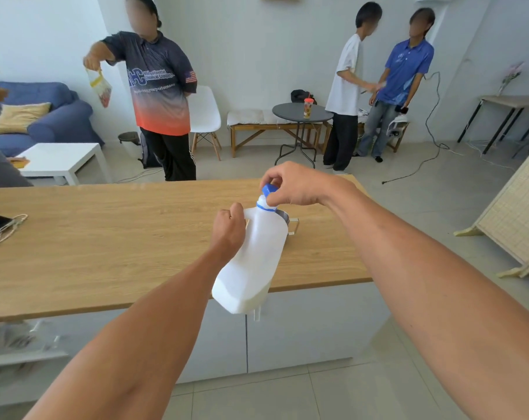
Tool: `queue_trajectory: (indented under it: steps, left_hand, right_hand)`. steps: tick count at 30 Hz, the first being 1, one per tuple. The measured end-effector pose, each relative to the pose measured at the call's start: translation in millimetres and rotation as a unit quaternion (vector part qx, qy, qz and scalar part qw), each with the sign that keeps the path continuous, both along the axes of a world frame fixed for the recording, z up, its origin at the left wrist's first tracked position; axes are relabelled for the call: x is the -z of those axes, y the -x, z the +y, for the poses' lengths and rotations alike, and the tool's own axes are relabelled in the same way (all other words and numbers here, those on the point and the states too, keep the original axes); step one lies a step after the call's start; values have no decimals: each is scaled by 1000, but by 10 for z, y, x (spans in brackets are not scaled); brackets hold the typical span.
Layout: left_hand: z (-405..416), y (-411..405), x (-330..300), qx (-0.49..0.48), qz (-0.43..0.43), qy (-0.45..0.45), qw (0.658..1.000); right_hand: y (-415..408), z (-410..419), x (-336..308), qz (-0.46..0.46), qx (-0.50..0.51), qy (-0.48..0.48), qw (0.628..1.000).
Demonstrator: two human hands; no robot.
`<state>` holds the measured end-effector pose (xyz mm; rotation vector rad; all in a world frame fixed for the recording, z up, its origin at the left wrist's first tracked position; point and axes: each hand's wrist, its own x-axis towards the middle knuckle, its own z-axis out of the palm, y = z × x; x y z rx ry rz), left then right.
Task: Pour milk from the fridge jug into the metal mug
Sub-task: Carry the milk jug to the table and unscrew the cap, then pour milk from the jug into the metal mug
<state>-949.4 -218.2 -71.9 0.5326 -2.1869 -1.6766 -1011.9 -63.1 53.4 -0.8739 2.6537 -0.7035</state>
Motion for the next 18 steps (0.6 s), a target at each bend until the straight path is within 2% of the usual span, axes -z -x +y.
queue_trajectory:
  steps: [5, 10, 14, 18]
  left_hand:
    - [-78, 16, 45, -25, -18, -13, 999]
    - [-119, 218, 153, -47, -29, -8, 998]
    - [-138, 419, 251, -79, -39, -7, 996]
    - [-141, 609, 338, -105, -34, -10, 994]
  right_hand:
    - [157, 126, 237, -51, 69, 184, 979]
    - [428, 275, 896, -92, 169, 297, 935]
    - [636, 365, 1502, -106, 254, 312, 910]
    - [859, 492, 2116, -132, 282, 268, 912]
